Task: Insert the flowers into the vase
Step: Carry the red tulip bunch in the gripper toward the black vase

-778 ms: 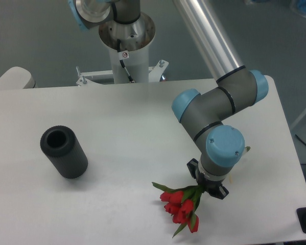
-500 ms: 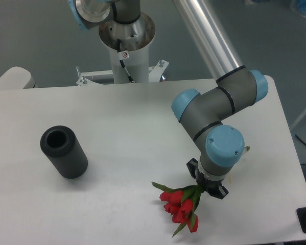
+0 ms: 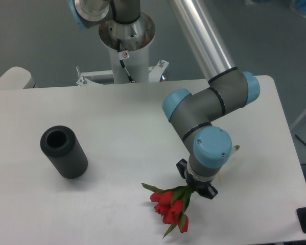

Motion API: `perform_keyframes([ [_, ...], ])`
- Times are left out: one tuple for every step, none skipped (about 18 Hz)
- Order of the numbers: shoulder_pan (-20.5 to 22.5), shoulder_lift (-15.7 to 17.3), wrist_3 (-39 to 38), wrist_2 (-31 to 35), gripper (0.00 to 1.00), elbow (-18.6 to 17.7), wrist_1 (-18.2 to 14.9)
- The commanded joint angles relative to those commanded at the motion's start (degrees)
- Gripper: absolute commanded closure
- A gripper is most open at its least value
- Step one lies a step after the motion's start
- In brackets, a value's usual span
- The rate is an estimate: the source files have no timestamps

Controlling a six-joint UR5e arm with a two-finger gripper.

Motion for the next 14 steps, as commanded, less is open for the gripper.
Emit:
perform_keyframes([
  [-0.3,0.4,-0.7,-0.4,1.00,-0.6,0.1],
  [-0.7,0.9,-1.0,-1.1,1.00,-1.1,0.2],
  [-0.9,1.3,-1.1,-2.3,1.00,-1.5,0.2],
  [-1.1,1.9,-1.3,-3.8,1.00,-1.8,0.5],
  [-1.6,2.2,-2.8,-5.9,1.00,-2.1,1.1],
  [-1.7,2.6,-4.7,-7.9,1.00,-2.3,1.8],
  [-1.8,2.8,-5.9,-9.3,1.00,-2.5,2.7],
  [-1.8,3.1,-6.5,-10.2,1.00,-2.5,3.8],
  [-1.9,3.3,-6.6,-10.6,1.00,-2.4,4.4],
  [-1.9,3.5,-6.6,-11.1,1.00,-2.4,4.7],
  [-1.9,3.8,-6.6,-12.0,1.00,-2.4,4.7],
  [-1.9,4.2,-6.6,-13.7,1.00,-2.3,4.7],
  [-1.8,4.8,-6.6,-15.7,1.00,-2.3,4.7],
  [-1.8,5.4,-6.7,-18.4,1.00,-2.3,4.6],
])
